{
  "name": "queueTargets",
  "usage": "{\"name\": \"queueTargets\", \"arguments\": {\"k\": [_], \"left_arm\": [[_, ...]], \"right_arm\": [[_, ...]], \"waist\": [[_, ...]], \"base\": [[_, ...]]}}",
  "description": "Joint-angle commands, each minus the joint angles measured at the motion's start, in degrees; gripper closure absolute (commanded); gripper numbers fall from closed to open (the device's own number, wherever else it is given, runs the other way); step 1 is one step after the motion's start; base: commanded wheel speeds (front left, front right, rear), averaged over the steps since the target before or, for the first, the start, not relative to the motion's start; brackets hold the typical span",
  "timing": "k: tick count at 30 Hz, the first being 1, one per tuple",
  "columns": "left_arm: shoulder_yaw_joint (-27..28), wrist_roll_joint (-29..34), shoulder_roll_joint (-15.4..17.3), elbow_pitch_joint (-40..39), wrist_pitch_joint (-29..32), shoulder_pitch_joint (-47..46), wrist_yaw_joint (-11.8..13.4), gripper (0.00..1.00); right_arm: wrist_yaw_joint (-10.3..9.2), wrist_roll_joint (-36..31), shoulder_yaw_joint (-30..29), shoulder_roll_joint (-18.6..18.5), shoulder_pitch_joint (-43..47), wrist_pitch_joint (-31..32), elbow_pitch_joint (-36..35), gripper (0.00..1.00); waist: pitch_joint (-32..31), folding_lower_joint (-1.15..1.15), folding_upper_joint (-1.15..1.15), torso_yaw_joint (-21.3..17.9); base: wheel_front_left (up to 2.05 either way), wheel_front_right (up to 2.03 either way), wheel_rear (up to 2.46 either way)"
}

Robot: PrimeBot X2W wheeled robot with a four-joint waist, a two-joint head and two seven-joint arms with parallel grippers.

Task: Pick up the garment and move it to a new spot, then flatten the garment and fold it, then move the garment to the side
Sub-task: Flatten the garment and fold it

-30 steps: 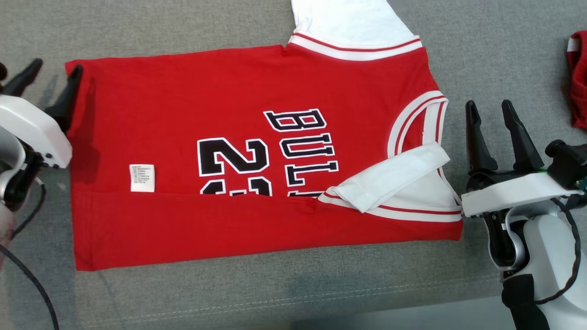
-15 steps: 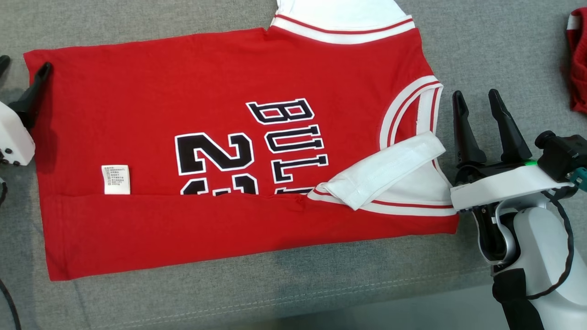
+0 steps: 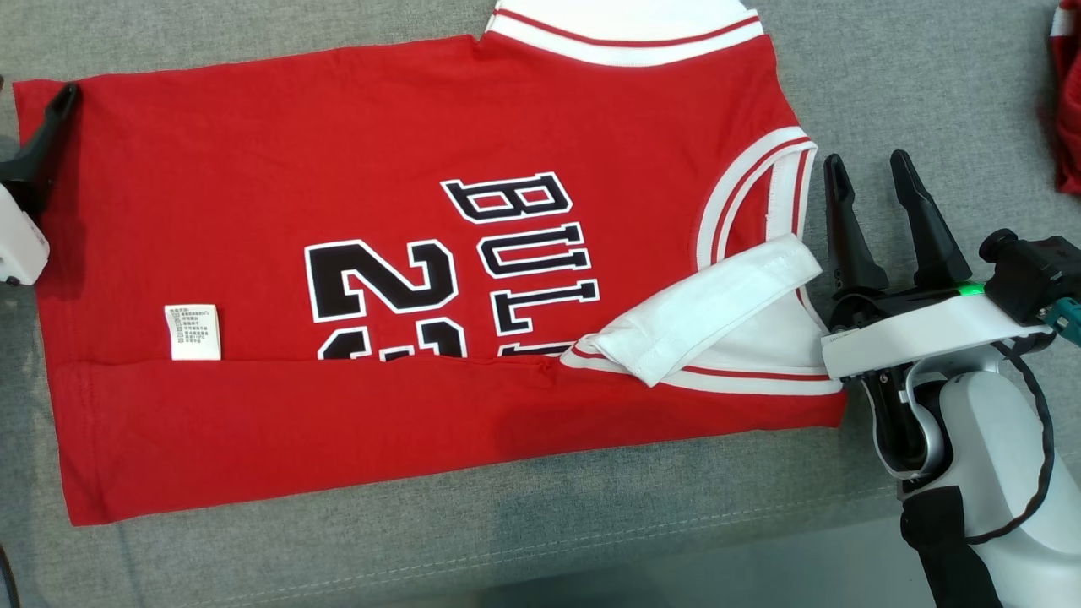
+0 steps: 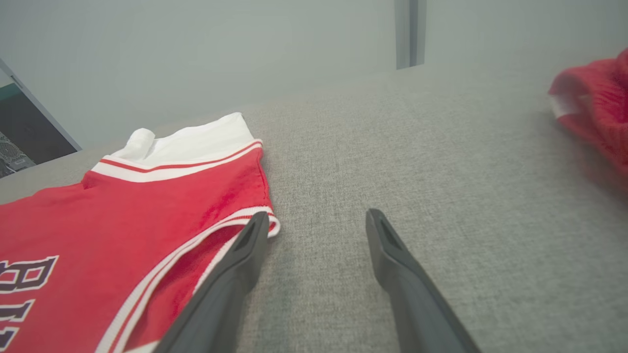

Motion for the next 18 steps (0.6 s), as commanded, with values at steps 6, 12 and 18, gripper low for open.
{"name": "queueTargets", "arguments": {"k": [6,12,18], "left_arm": [[-0.9,-2.8,4.2,-1.2,-0.6,-2.8,0.0,0.69],[-3.1,-3.7,4.5,-1.9,-2.0,-3.4,0.0,1.0],[-5.8,-3.6,4.3,-3.0,-5.8,-4.6,0.0,1.0]], "right_arm": [[-0.16,0.6,1.1,0.3,-0.2,-0.8,-0.7,0.0],[-0.16,0.9,1.1,-0.1,-0.6,-0.8,-0.5,0.0],[-0.16,1.5,2.2,-2.3,-3.2,-0.8,0.5,0.0]], "waist": [[0.1,0.0,0.0,0.2],[-0.1,0.0,0.0,0.7],[-0.3,0.0,0.0,2.0]], "base": [[0.0,0.0,0.0],[0.0,0.0,0.0],[0.0,0.0,0.0]]}}
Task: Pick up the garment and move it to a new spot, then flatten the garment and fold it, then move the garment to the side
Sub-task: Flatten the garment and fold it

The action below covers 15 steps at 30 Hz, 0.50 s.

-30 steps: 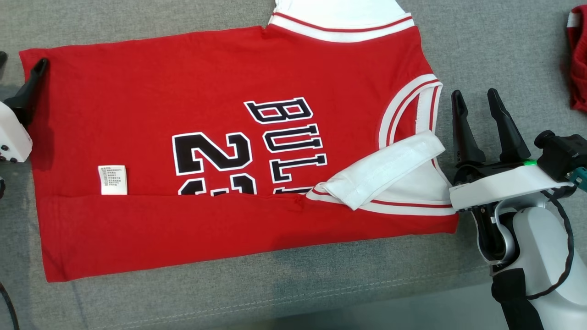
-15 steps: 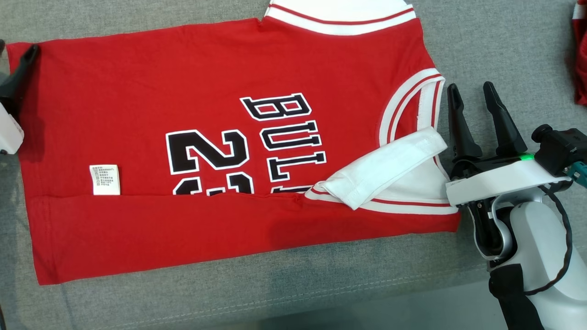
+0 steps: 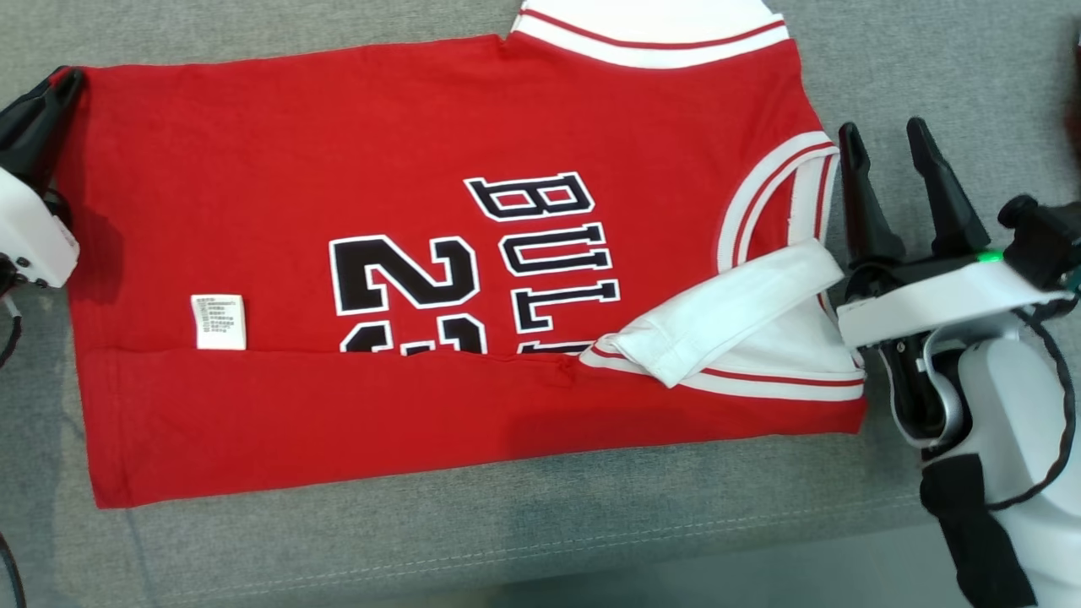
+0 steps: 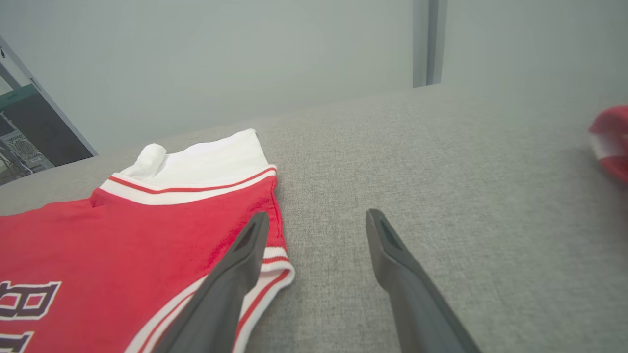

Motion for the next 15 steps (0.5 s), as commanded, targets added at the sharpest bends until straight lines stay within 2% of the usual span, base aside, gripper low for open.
{"name": "queueTargets", "arguments": {"k": [1,5,10,15], "left_arm": [[1.7,-0.3,2.9,-0.6,-0.7,-2.3,0.0,1.0],[-0.7,-0.2,1.9,-1.4,-2.9,-3.5,0.0,1.0],[-3.8,0.0,-0.2,-1.9,-5.1,-6.0,0.0,1.0],[-6.5,-0.3,-2.6,-1.6,-6.9,-8.5,0.0,1.0]], "right_arm": [[-0.16,0.4,1.4,-0.5,-0.6,-0.8,-0.8,0.0],[-0.16,2.7,4.3,-3.3,-7.0,0.8,2.3,0.0],[-0.16,5.0,7.5,-6.5,-17.6,7.6,7.7,0.0],[-0.16,7.5,9.8,-7.6,-26.0,12.3,13.7,0.0]], "waist": [[-0.1,0.0,0.0,0.5],[0.1,0.0,0.0,2.1],[0.9,0.0,0.0,4.7],[2.1,0.0,0.0,7.4]], "base": [[0.0,0.0,0.0],[0.0,0.0,0.0],[0.0,0.0,0.0],[0.0,0.0,0.0]]}}
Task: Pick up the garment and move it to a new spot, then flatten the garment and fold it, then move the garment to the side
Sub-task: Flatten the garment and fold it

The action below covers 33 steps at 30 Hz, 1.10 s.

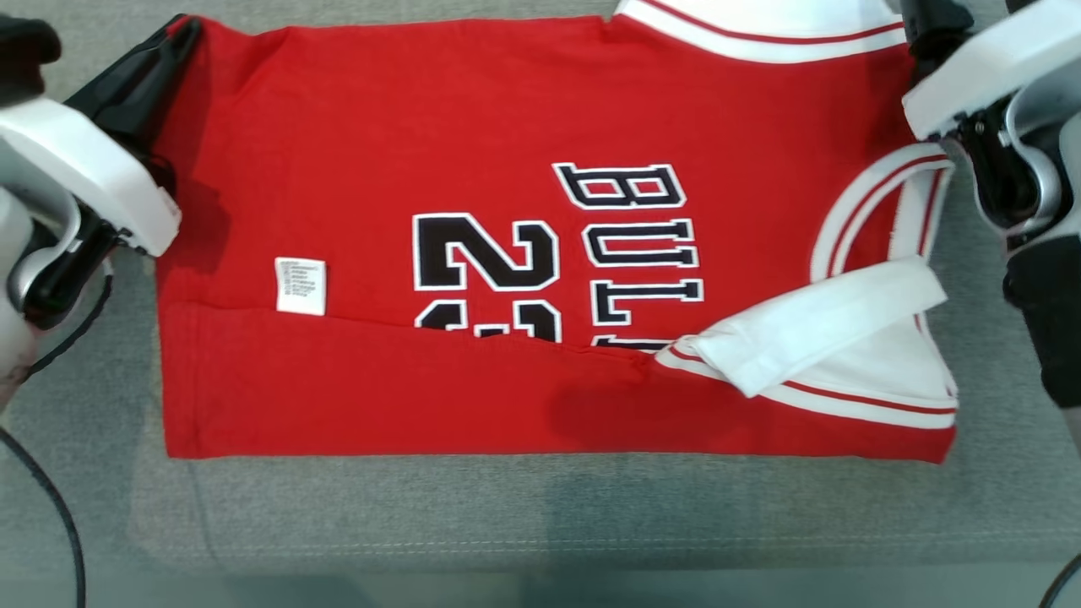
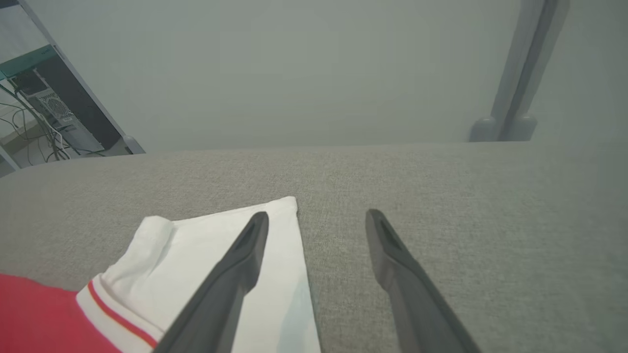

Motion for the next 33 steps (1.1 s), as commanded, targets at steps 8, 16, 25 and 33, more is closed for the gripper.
{"name": "queueTargets", "arguments": {"k": [8,16,25,33], "left_arm": [[-2.8,-0.6,-1.0,0.1,-2.7,-6.0,0.0,1.0],[-4.9,-1.0,-3.1,0.4,-3.2,-8.1,0.0,1.0],[-3.6,0.2,-4.4,-0.4,-3.2,-8.6,0.0,1.0],[-2.3,0.7,-4.2,-0.4,-3.2,-7.9,0.0,1.0]], "right_arm": [[-0.16,3.3,5.7,-1.8,-10.5,7.1,7.9,0.0],[-0.16,4.1,7.9,-2.2,-15.9,9.4,13.9,0.0],[-0.16,4.9,9.8,-1.8,-19.0,10.9,18.3,0.27],[-0.16,8.4,13.5,-1.9,-19.1,11.7,16.9,1.0]], "waist": [[3.3,0.0,0.0,5.3],[4.7,0.0,0.0,7.4],[5.9,0.0,0.0,8.5],[6.0,0.0,0.0,7.9]], "base": [[0.0,0.0,0.0],[0.0,0.0,0.0],[0.0,0.0,0.0],[0.0,0.0,0.0]]}}
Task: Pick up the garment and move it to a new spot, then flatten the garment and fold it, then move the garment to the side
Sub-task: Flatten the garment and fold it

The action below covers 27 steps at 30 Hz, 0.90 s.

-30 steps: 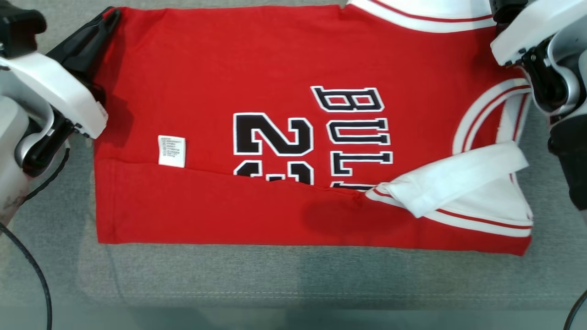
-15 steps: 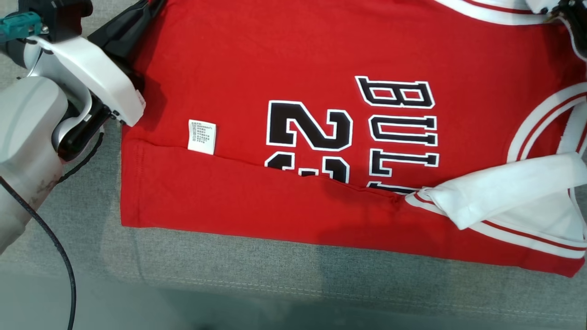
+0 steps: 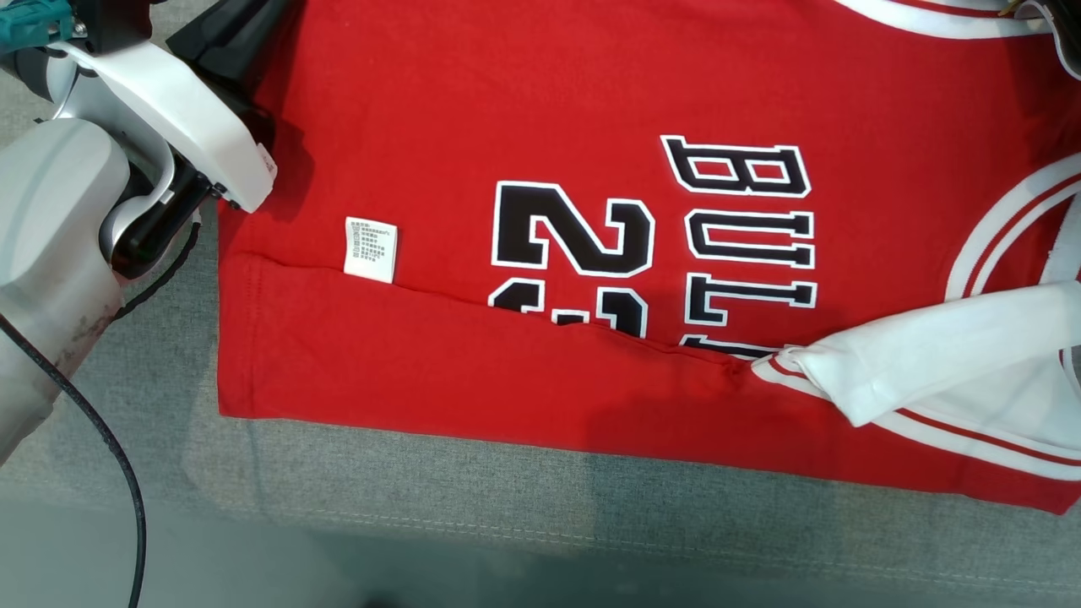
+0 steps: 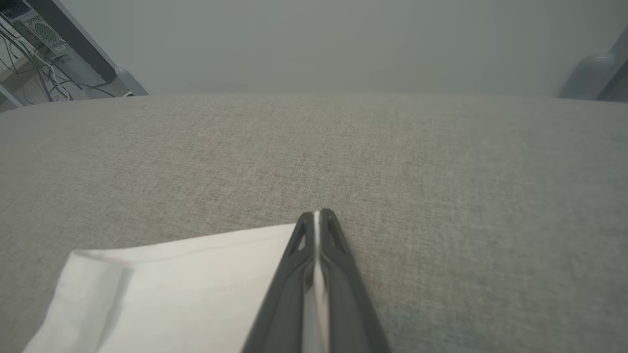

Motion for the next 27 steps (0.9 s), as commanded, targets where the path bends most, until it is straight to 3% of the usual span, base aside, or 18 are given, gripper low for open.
{"name": "queueTargets", "arguments": {"k": [1,11,18,27], "left_arm": [[2.5,0.2,3.0,-0.2,-0.3,-1.1,0.0,1.0],[5.0,0.4,4.2,0.1,-0.3,1.6,0.0,1.0],[5.9,-0.7,6.8,-0.6,-0.3,5.7,0.0,1.0],[6.7,-3.0,9.9,-1.0,-0.3,10.0,0.0,1.0]], "right_arm": [[-0.16,0.7,1.0,0.9,2.1,-0.2,-1.4,1.0],[-0.16,7.2,4.7,-2.4,4.0,-6.2,-10.2,1.0],[-0.16,15.4,8.4,-8.9,10.2,-6.4,-21.7,1.0],[-0.16,21.7,10.1,-15.7,18.0,-7.5,-31.7,1.0]], "waist": [[-0.1,0.0,0.0,-0.2],[-1.9,0.0,0.0,-2.3],[-5.1,0.0,0.0,-4.5],[-8.9,0.0,0.0,-6.7]], "base": [[0.0,0.0,0.0],[0.0,0.0,0.0],[0.0,0.0,0.0],[0.0,0.0,0.0]]}}
